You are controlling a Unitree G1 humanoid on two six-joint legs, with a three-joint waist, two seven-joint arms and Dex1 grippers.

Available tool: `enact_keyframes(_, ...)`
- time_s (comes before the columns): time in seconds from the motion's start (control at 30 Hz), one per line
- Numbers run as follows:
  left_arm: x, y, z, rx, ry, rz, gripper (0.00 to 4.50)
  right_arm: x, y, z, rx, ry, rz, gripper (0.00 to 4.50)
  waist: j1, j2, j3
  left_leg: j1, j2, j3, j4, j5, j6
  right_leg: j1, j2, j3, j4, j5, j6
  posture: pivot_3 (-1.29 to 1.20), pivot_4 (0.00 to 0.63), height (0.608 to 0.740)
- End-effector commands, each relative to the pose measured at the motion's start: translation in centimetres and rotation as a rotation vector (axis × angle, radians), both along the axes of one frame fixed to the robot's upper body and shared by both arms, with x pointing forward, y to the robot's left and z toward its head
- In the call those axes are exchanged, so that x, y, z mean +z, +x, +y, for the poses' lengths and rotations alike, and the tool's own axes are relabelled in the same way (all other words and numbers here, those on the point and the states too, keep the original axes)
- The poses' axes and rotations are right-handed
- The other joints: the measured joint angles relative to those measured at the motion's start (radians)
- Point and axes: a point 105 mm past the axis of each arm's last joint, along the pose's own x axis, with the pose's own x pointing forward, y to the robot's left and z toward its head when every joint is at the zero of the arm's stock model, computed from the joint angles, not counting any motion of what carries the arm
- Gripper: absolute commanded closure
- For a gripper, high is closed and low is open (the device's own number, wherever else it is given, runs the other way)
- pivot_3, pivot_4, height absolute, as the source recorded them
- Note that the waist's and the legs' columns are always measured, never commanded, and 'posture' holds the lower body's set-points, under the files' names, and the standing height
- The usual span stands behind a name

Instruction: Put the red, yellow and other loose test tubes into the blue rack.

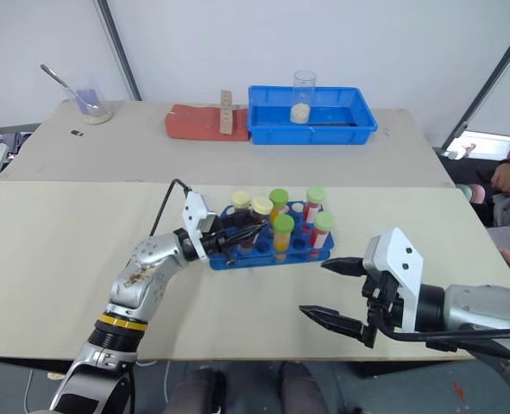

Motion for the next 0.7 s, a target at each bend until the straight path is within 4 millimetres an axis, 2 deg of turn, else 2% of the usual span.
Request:
enact_keyframes(0.03, 0.3, -0.2, 0.3, -0.012, 0.005, -0.013, 0.84, 0.8, 0.2, 0.2, 0.010, 0.015, -0.042, 0.00, 0.001, 0.000, 0.000, 0.000, 0.000, 0.000, 0.000, 0.000, 0.000, 0.000, 0.000, 0.000, 0.000, 0.000, 0.000, 0.00, 0.150, 0.740)
enact_keyframes(0.1, 0.2, -0.4, 0.6, -0.014, 0.015, -0.018, 0.12, 0.9, 0.3, 0.2, 0.008, 0.018, -0.046, 0.00, 0.002, 0.000, 0.000, -0.001, 0.000, 0.000, 0.000, 0.000, 0.000, -0.001, 0.000, 0.000, 0.000, 0.000, 0.000, 0.00, 0.150, 0.740)
enact_keyframes(0.13, 0.2, -0.5, 0.8, -0.014, 0.019, -0.020, 0.05, 0.9, 0.3, 0.2, 0.008, 0.019, -0.048, 0.00, 0.002, 0.000, 0.000, -0.001, 0.000, 0.000, 0.000, 0.000, 0.000, -0.001, 0.000, 0.000, 0.000, 0.000, 0.000, 0.00, 0.150, 0.740)
enact_keyframes(0.3, 0.0, -1.0, 1.4, -0.009, 0.041, -0.023, 0.05, 1.0, 0.7, 0.2, 0.007, 0.022, -0.055, 0.00, 0.002, 0.000, 0.000, -0.001, 0.000, 0.000, -0.001, 0.000, 0.000, -0.001, -0.001, 0.000, -0.002, 0.000, 0.000, 0.00, 0.150, 0.740)
enact_keyframes(0.53, 0.0, -1.3, 0.7, -0.026, 0.094, -0.019, 0.05, 1.2, 0.9, 0.4, 0.015, 0.023, -0.059, 0.00, 0.003, 0.000, 0.000, -0.002, 0.000, 0.000, 0.000, 0.000, 0.000, -0.001, -0.001, -0.001, -0.004, 0.000, 0.001, 0.00, 0.150, 0.740)
enact_keyframes(0.7, 0.9, -1.3, 0.6, -0.040, 0.144, -0.010, 0.05, 1.4, 0.9, 0.4, 0.013, 0.022, -0.060, 0.00, 0.003, 0.000, 0.000, -0.004, 0.000, -0.001, -0.001, 0.000, 0.000, -0.001, -0.001, -0.001, -0.006, 0.001, 0.002, 0.00, 0.150, 0.740)
